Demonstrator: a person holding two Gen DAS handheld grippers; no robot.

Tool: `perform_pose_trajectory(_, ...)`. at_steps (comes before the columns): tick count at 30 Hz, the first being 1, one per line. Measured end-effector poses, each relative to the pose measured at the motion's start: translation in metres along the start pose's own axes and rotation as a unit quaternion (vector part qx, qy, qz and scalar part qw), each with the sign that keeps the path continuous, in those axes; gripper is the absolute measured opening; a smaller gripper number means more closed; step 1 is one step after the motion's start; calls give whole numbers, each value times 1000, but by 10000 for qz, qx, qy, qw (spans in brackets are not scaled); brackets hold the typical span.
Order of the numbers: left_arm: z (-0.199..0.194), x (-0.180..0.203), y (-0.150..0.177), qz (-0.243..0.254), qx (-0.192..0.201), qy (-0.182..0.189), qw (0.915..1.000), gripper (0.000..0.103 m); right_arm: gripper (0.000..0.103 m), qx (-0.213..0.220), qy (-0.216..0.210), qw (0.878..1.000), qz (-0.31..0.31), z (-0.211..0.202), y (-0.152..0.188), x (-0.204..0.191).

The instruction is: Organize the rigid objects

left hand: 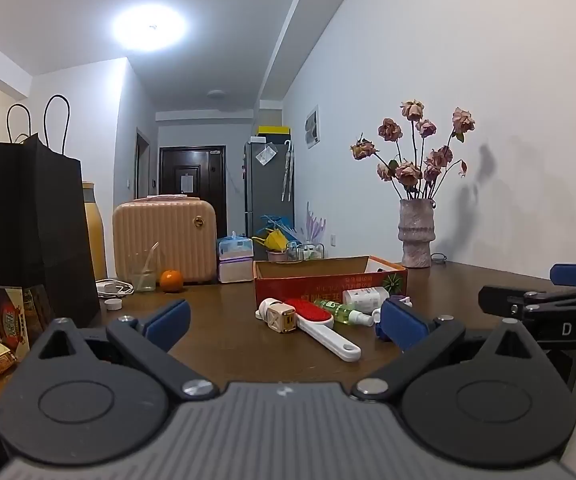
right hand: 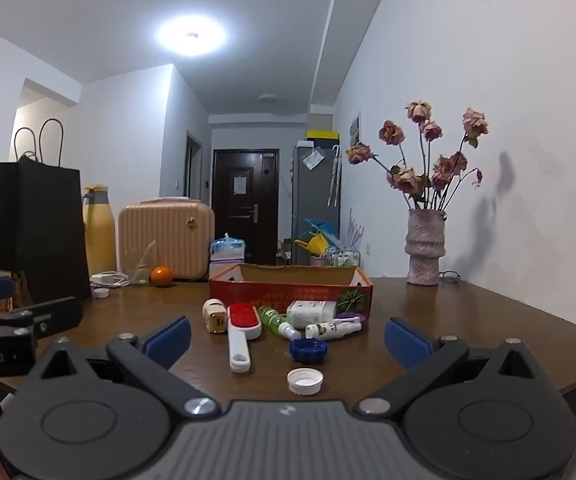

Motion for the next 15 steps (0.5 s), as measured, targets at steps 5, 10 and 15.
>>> perform_pose_trajectory(5,1,2,-1,-20,23,83,10000,103,103,-95,-46,9999,-9,8,5,-5)
perform_pose_trajectory(10,-4,-1,-3,76,199,72,9997,103,103,120,77,9999,22,-7,-4,2)
perform_pose_trajectory(15,-5,7,-7,130,267,55,9995,103,103,121,100,9999,34,-4,2,5)
Point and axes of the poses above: each gripper's, at about its wrist camera, not at the fingertips, and z roughly the way its jaws point, x to its right, y to its underside, the point moved 4 cm from there along z, roughly the way its jaws point, and after that the axes turned 3 degrees about z, right-handed, at the moved point
